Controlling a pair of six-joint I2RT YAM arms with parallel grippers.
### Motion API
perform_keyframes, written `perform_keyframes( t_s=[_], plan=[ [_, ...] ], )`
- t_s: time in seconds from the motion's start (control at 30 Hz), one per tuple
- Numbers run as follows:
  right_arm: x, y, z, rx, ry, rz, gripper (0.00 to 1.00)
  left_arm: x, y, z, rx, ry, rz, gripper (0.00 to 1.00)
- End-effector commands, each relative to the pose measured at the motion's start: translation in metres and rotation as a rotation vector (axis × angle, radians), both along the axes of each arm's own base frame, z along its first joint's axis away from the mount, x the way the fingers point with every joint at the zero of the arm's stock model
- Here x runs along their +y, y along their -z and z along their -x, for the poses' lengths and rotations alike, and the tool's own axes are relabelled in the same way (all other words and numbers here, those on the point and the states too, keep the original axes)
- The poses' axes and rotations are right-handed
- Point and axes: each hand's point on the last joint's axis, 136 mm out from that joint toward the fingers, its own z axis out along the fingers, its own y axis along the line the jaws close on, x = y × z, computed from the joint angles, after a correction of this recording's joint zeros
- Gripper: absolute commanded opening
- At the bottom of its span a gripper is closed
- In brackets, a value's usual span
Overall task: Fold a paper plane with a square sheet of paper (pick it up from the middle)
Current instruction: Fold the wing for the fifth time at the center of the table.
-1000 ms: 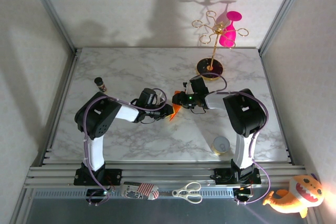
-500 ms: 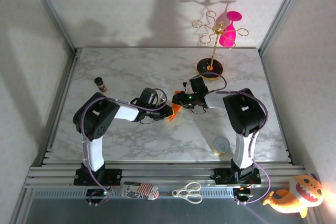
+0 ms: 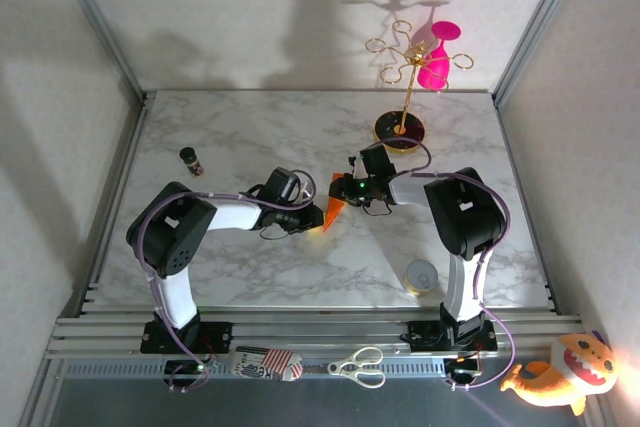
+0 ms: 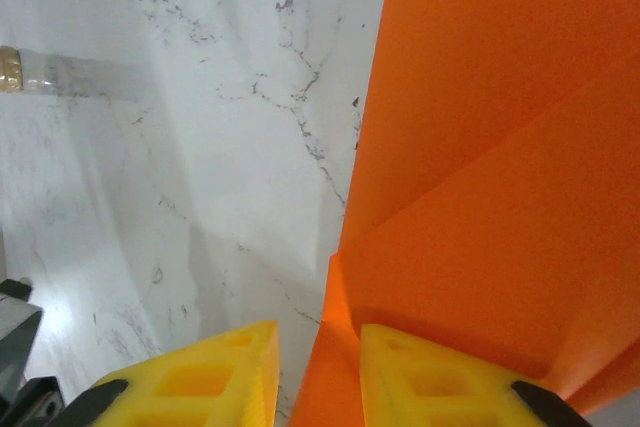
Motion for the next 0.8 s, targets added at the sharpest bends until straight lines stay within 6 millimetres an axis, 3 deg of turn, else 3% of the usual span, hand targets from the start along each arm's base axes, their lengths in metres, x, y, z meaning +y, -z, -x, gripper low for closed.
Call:
perform_keyframes(
  t_s=[0.0, 0.13, 0.37, 0.57, 0.77],
  plan=[
    [-0.024, 0.049, 0.013, 0.097, 0.040, 0.140, 0.28, 0.009, -0.020, -0.003, -0.070, 0.006, -0.055, 0.17],
    [-0.025, 0.052, 0.015, 0.110, 0.037, 0.150, 0.26, -0.003, -0.042, -0.013, -0.142, 0.006, 0.014, 0.16],
    [-0.026, 0.053, 0.016, 0.113, 0.040, 0.155, 0.26, -0.035, -0.055, -0.026, -0.176, 0.033, 0.097, 0.14],
    [-0.027, 0.055, 0.016, 0.118, 0.043, 0.157, 0.25, -0.046, -0.043, -0.035, -0.166, 0.048, 0.063, 0.12],
    [-0.027, 0.055, 0.017, 0.123, 0.040, 0.157, 0.24, -0.047, -0.024, -0.030, -0.129, 0.071, 0.036, 0.10]
  ],
)
